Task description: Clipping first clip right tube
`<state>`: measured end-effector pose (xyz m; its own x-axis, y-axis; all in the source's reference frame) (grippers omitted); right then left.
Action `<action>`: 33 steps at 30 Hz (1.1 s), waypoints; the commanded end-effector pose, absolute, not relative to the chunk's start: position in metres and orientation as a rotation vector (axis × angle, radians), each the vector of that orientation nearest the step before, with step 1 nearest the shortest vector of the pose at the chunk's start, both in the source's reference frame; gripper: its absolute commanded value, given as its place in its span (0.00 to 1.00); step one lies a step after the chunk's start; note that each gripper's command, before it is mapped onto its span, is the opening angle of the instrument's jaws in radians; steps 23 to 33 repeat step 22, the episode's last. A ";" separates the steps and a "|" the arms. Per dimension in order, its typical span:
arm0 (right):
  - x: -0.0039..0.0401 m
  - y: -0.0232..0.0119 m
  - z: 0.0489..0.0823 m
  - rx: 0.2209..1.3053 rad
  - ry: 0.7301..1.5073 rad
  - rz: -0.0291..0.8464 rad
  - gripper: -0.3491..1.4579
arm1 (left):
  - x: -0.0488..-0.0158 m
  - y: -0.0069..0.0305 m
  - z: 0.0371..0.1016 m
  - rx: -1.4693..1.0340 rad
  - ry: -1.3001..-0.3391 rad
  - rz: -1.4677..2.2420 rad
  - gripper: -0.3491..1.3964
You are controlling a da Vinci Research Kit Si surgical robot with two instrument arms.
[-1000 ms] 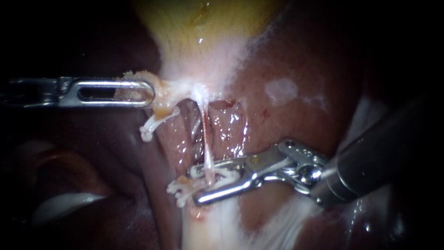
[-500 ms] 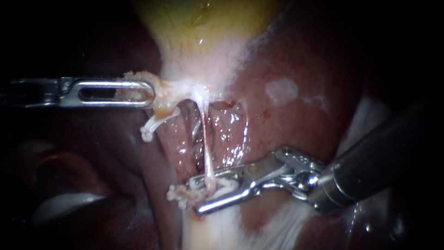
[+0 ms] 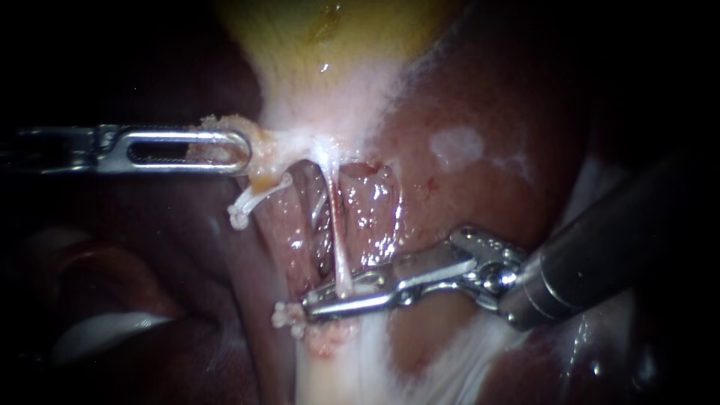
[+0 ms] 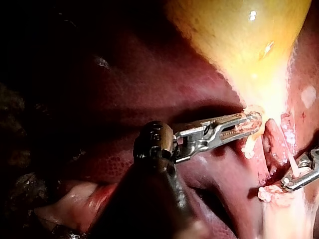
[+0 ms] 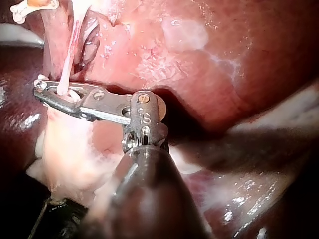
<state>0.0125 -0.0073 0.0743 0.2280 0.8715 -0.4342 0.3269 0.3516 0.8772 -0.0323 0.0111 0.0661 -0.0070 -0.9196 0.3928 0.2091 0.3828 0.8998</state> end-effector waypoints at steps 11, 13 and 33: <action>0.0124 -0.0075 0.0743 1.209 1.333 0.554 0.00 | -0.0321 0.0112 0.0661 0.741 -1.256 -1.037 0.00; 0.0124 -0.0075 0.0743 1.209 1.333 0.554 0.00 | -0.0321 0.0112 0.0662 0.745 -1.255 -1.041 0.00; 0.0124 -0.0075 0.0743 1.209 1.333 0.554 0.00 | -0.0321 0.0112 0.0663 0.745 -1.255 -1.041 0.00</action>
